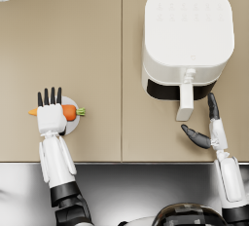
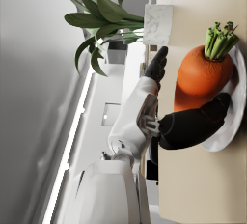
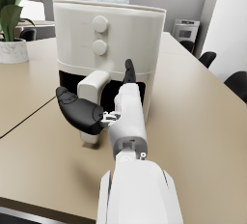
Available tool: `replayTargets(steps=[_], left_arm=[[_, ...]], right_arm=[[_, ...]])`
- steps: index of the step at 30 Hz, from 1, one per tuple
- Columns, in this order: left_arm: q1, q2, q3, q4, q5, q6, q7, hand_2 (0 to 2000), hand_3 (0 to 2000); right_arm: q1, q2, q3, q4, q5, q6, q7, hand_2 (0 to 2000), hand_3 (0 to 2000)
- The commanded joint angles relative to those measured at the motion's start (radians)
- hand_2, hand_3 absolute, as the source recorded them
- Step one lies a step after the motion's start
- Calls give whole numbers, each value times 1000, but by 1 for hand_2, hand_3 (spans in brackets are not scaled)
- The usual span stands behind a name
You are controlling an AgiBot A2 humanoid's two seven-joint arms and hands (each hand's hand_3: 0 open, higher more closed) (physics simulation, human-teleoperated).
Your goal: Pick up the carrot and place it into the air fryer
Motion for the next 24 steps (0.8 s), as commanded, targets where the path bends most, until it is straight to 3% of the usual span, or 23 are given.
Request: replayTargets(steps=[1, 2, 3, 5, 7, 9, 12, 16, 24], left_arm=[[1, 0, 39, 62, 1, 7, 0, 0, 0], [1, -3, 42, 62, 2, 22, 3, 1361, 327], [6, -5, 46, 78, 2, 23, 3, 2000, 653], [20, -8, 60, 121, 1, 48, 4, 2000, 1307], [45, -5, 70, 166, 0, 218, 85, 2000, 1960], [64, 0, 93, 191, 1, 334, 130, 2000, 2000], [29, 0, 130, 113, 2, 409, 165, 2000, 2000], [-30, 2, 121, -119, -127, 419, 178, 2000, 2000], [-7, 17, 128, -411, -474, 418, 183, 2000, 2000]], right_arm=[[6, -4, 0, -5, 0, 0, 0, 0, 0], [7, -6, 1, -2, 0, 0, 0, 0, 0], [8, -8, -1, 0, 0, 0, 0, 0, 0], [5, -11, 4, 5, 0, 0, 0, 0, 0], [1, -13, 10, -21, 0, 0, 0, 0, 0], [-4, -15, 21, -24, 0, 0, 0, 0, 0], [-8, -18, 37, -47, 0, 0, 0, 0, 0], [10, -32, 29, -101, 0, 0, 0, 0, 0], [45, -59, 87, -213, 0, 0, 0, 0, 0]])
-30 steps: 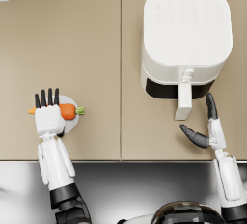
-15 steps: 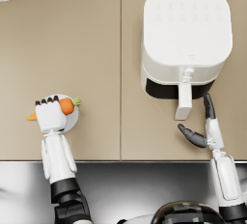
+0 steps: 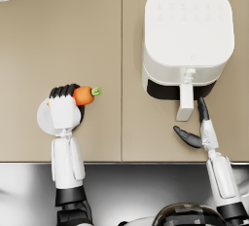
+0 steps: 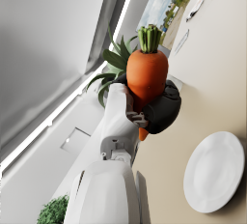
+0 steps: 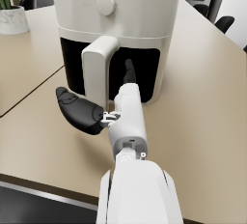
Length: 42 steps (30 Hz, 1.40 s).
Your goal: Pick up the carrot and place it into the air fryer
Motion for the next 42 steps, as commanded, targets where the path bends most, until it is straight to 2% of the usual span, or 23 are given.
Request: replayTargets(steps=[1, 5, 8, 9, 10, 12, 13, 14, 16, 17, 22, 23, 28, 30, 31, 32, 33, 36, 39, 41, 42], left_arm=[[18, 3, 26, -154, -31, 0, 0, 2000, 2000], [28, 12, 49, -201, -90, 0, 0, 2000, 2000], [33, 20, 82, -178, -103, 2, 0, 2000, 2000], [32, 22, 101, -174, -105, 2, 0, 2000, 2000], [28, 24, 116, -176, -107, 2, 0, 2000, 2000], [31, 30, 153, -168, -108, 2, 0, 2000, 2000], [33, 33, 168, -172, -109, 2, 0, 2000, 2000], [35, 36, 183, -167, -109, 2, 0, 2000, 2000], [34, 42, 211, -175, -110, 2, 1, 2000, 2000], [35, 45, 222, -184, -110, 2, 1, 2000, 2000], [58, 71, 289, -214, -110, 1, 1, 2000, 2000], [62, 77, 301, -207, -110, 1, 1, 2000, 2000], [92, 112, 390, -206, -110, 1, 1, 2000, 2000], [97, 123, 432, -206, -110, 1, 1, 2000, 2000], [102, 131, 454, -206, -110, 1, 1, 2000, 2000], [112, 142, 477, -199, -110, 0, 1, 2000, 2000], [121, 153, 497, -192, -110, 0, 1, 2000, 2000], [193, 222, 538, -123, -110, 0, 1, 2000, 2000], [247, 278, 604, -33, -110, -1, 1, 2000, 2000], [292, 338, 649, 73, -110, -2, 1, 2000, 2000], [450, 226, 908, 134, -110, -3, 0, 2000, 2000]], right_arm=[[44, -20, 61, -40, 0, 0, 0, 0, 0], [78, -45, 118, -69, 0, -14, 0, 0, 0], [122, -67, 160, -114, 2, -102, 0, 0, 0], [125, -65, 166, -112, 3, -123, 1, 1361, 327], [130, -65, 179, -113, 4, -155, 0, 2000, 653], [141, -65, 193, -115, 4, -239, -2, 2000, 1307], [158, -71, 206, -137, 5, -250, -3, 2000, 1633], [173, -77, 229, -145, 6, -224, -4, 2000, 1960], [184, -46, 318, -122, 6, -175, -5, 2000, 2000], [182, -18, 362, -94, 6, -173, -6, 2000, 2000], [148, 244, 628, 188, 8, -171, -7, 2000, 2000], [53, 202, 522, 232, 7, -167, -5, 2000, 2000], [-27, 361, 586, 497, 5, -119, 6, 2000, 2000], [-41, 403, 614, 570, 4, -122, 7, 2000, 2000], [-47, 423, 625, 606, 4, -107, 7, 2000, 2000], [-52, 439, 638, 640, 3, -68, 12, 2000, 2000], [-38, 643, 551, 421, 3, -50, 12, 2000, 2000], [-53, 708, 582, 486, 3, -27, 13, 2000, 2000], [-56, 724, 593, 500, 3, -22, 11, 2000, 2000], [-55, 725, 594, 501, 3, -21, 8, 2000, 2000], [-54, 724, 594, 501, 3, -20, 6, 2000, 2000]])
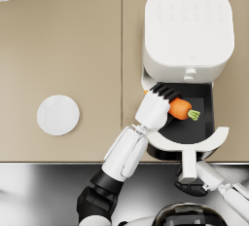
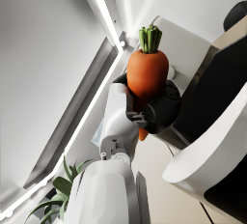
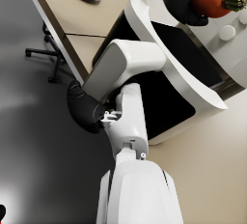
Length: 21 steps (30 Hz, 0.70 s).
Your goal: Pick up the carrot and place it into the air fryer
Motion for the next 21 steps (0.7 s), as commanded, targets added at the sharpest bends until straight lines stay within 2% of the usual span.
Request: replayTargets(steps=[1, 4, 5, 8, 9, 10, 13, 14, 16, 17, 18, 19, 21], left_arm=[[251, -8, 301, 214, -1, 0, 0, 2000, 2000], [279, 41, 299, 324, 0, -3, 0, 2000, 2000], [242, 59, 246, 319, 1, -3, 0, 2000, 2000], [231, 63, 263, 341, 1, -4, 0, 2000, 2000], [225, 62, 267, 347, 1, -3, 0, 639, 1673], [214, 56, 266, 339, 1, 2, 0, 0, 1347], [140, -12, 263, 193, 1, -44, 0, 0, 367], [94, -59, 244, 94, 1, -62, 0, 0, 40], [-4, -161, 145, -118, -1, -64, -2, 0, 0], [-56, -208, 86, -192, 0, -24, -4, 0, 0], [-109, -233, 18, -244, 2, 45, -10, 0, 0], [-148, -243, -40, -272, 3, 129, -16, 0, 0], [-222, -275, -156, -346, 2, 111, -15, 0, 0]], right_arm=[[1, 0, 0, 0, 0, 0, -2, 2000, 2000], [2, 0, 0, 0, 0, 1, -4, 2000, 2000], [2, 0, 0, 0, 0, 1, -4, 2000, 2000], [2, 0, 0, 0, 0, 2, -5, 2000, 2000], [2, 1, 0, 1, 0, 2, -6, 2000, 2000], [2, 1, 0, 1, 0, 1, -6, 2000, 2000], [2, 1, 0, 1, 0, 2, -6, 2000, 2000], [2, 1, 0, 1, 0, 2, -6, 2000, 2000], [0, 4, 2, 4, 0, 2, -5, 2000, 2000], [0, 4, 2, 4, 0, 2, -4, 2000, 2000], [-9, 6, 8, 21, -2, 41, -1, 2000, 2000], [2, -328, 44, 133, -7, 32, 1, 2000, 2000], [43, -324, 39, 92, -12, 19, -2, 2000, 2000]])
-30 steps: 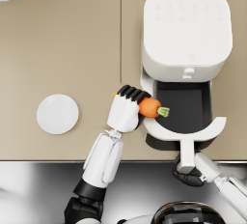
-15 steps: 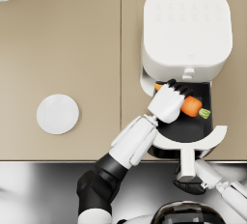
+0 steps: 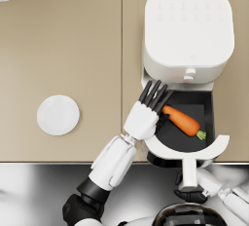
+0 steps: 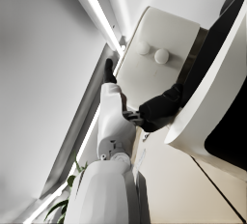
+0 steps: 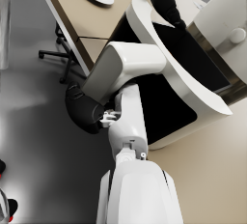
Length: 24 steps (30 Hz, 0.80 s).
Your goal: Pick up the carrot and place it into the air fryer
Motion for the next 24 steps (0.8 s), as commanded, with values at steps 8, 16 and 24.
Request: replayTargets(steps=[8, 16, 24], left_arm=[[-221, -133, -431, -177, -2, -82, 11, 0, 0], [-257, -130, -550, -185, -2, -92, 12, 0, 0], [-249, -116, -570, -222, -3, -93, 12, 0, 0]], right_arm=[[214, -381, 18, -164, 2, 117, 4, 2000, 2000], [384, -455, -59, -361, 8, 187, 8, 2000, 2000], [541, -586, -126, -656, 15, 251, 0, 2000, 2000]])
